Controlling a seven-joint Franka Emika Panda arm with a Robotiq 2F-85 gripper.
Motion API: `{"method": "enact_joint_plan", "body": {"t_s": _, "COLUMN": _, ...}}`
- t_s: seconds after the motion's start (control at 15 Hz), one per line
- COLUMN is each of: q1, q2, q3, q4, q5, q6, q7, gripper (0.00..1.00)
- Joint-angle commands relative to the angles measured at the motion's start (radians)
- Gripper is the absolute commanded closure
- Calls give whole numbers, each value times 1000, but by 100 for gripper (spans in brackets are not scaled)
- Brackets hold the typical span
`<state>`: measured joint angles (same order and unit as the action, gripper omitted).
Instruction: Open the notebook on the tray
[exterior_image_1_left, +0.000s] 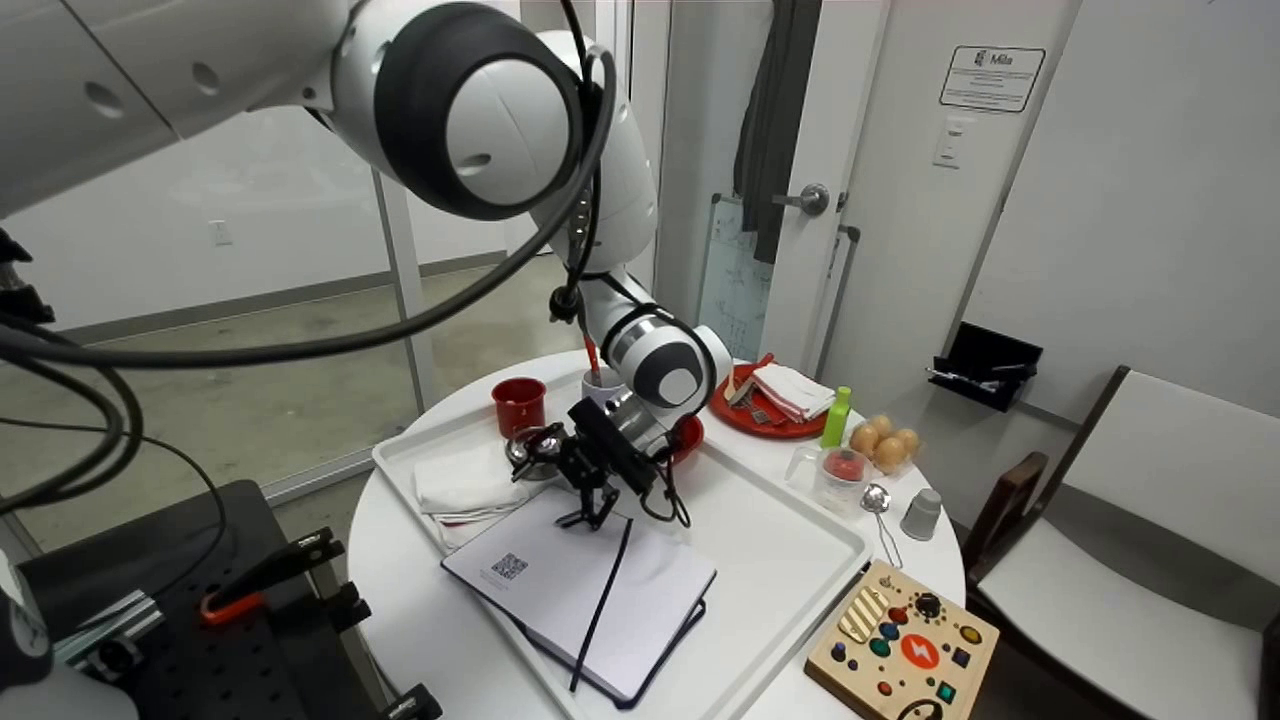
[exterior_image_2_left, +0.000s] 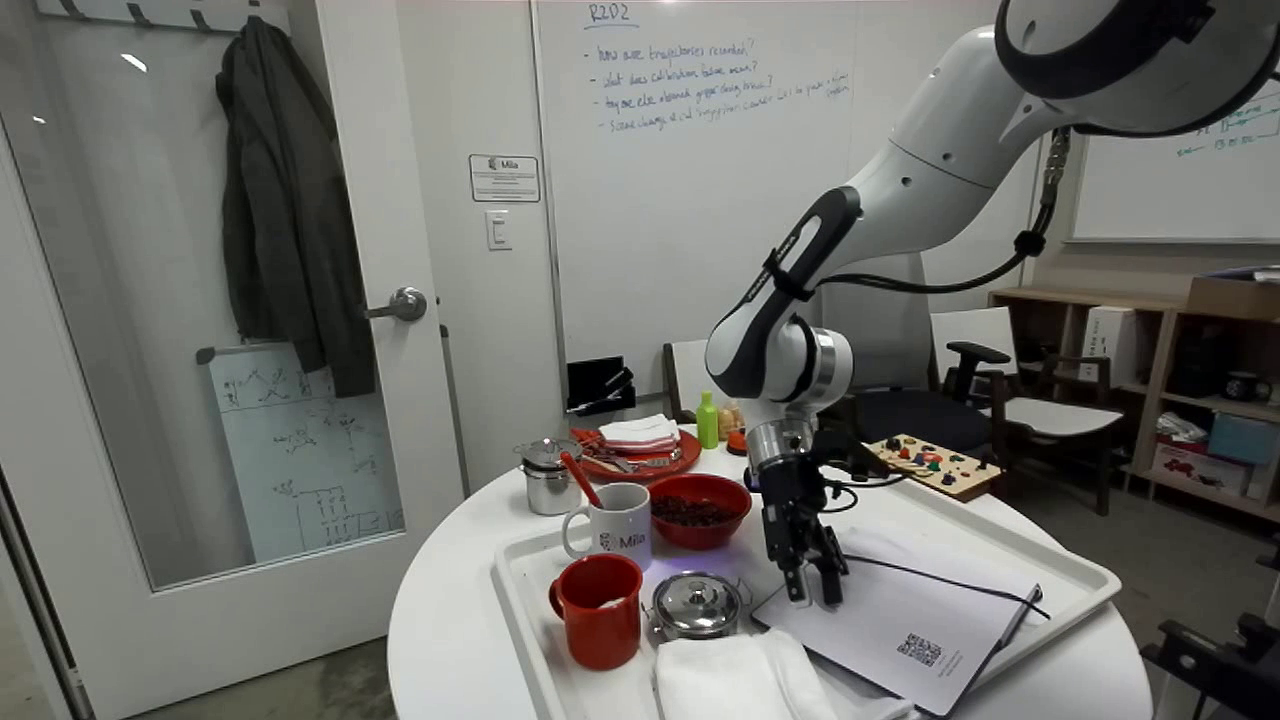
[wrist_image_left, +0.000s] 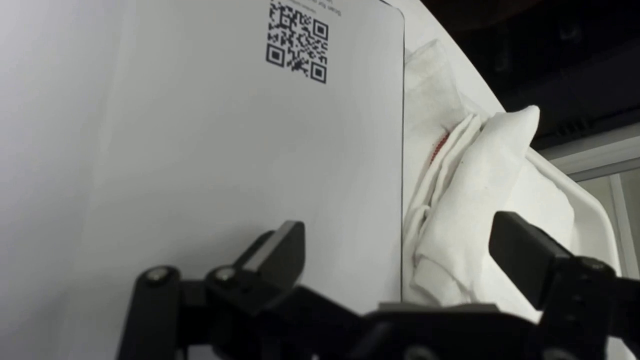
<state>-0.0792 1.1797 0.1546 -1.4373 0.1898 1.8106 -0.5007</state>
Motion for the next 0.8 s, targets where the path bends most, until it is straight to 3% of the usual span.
{"method": "enact_joint_plan", "body": {"t_s": 0.0, "q1": -6, "q2": 26, "q3": 2, "q4": 40, "q5": -22, "q6": -1, "q7": 15, "gripper": 0}}
{"method": "enact_joint_plan", "body": {"t_s": 0.27, "q1": -20, "q2": 4, "q3": 7, "q4": 33, "q5": -19, "q6": -48, "q7": 11, "gripper": 0}}
{"method": "enact_joint_plan", "body": {"t_s": 0.73, "q1": -64, "q2": -93, "q3": 25, "q4": -3, "q5": -11, "q6": -291, "q7": -44, "gripper": 0}}
